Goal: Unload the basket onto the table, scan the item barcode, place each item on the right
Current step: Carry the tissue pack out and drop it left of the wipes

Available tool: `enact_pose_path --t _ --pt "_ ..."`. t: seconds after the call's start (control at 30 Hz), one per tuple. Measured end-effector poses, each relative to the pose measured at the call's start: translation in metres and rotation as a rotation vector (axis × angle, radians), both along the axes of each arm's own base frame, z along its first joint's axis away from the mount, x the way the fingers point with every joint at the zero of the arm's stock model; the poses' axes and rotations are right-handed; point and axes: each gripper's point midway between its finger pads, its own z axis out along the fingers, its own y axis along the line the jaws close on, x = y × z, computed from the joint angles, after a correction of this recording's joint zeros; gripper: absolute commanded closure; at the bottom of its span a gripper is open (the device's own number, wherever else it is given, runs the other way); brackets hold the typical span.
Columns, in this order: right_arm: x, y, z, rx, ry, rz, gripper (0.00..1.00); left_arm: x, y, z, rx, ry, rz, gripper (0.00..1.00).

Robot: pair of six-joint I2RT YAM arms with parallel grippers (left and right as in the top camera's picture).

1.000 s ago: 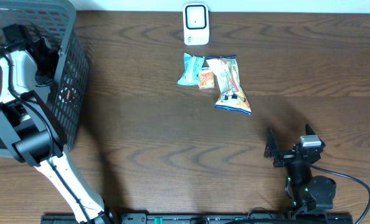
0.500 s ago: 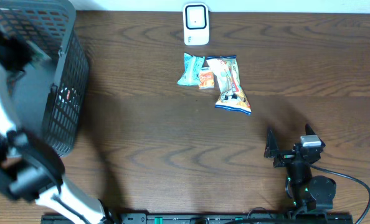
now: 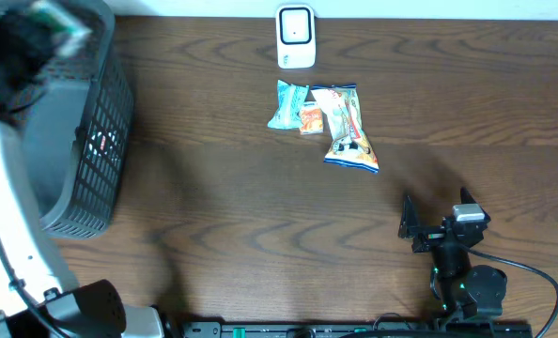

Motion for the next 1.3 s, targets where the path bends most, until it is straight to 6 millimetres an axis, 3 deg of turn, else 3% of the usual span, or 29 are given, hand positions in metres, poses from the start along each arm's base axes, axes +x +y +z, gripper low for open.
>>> enact_pose_path --t 0.2,0.33,0.43,0.57,0.63,0.7,0.77,1.03,1.13,1.23,1.3 --pt "0.000 0.000 0.000 0.000 0.000 0.000 0.01 0.024 -0.111 -0.027 -0.005 0.045 -0.293 0.92" --pt "0.000 0.000 0.000 0.000 0.000 0.000 0.01 0.033 -0.178 -0.062 0.043 0.107 -0.467 0.92" --pt "0.000 0.000 0.000 0.000 0.000 0.000 0.01 0.035 -0.202 -0.084 0.070 0.152 -0.514 0.69" --pt "0.000 0.000 0.000 0.000 0.000 0.000 0.01 0.039 -0.227 -0.116 0.113 0.215 -0.559 0.68" --pt "0.000 0.000 0.000 0.000 0.000 0.000 0.01 0.041 -0.234 -0.130 0.125 0.243 -0.569 0.68" --pt "0.000 0.000 0.000 0.000 0.000 0.000 0.01 0.042 -0.238 -0.142 0.130 0.268 -0.575 0.55" --pt "0.000 0.000 0.000 0.000 0.000 0.000 0.01 0.043 -0.239 -0.150 0.139 0.285 -0.578 0.51" --pt "0.000 0.000 0.000 0.000 0.000 0.000 0.01 0.049 -0.231 -0.150 0.162 0.269 -0.568 0.48" --pt "0.000 0.000 0.000 0.000 0.000 0.000 0.01 0.052 -0.218 -0.146 0.169 0.258 -0.550 0.37" --pt "0.000 0.000 0.000 0.000 0.000 0.000 0.01 0.056 -0.195 -0.135 0.172 0.234 -0.507 0.37" --pt "0.000 0.000 0.000 0.000 0.000 0.000 0.01 0.061 -0.172 -0.116 0.177 0.188 -0.460 0.36"
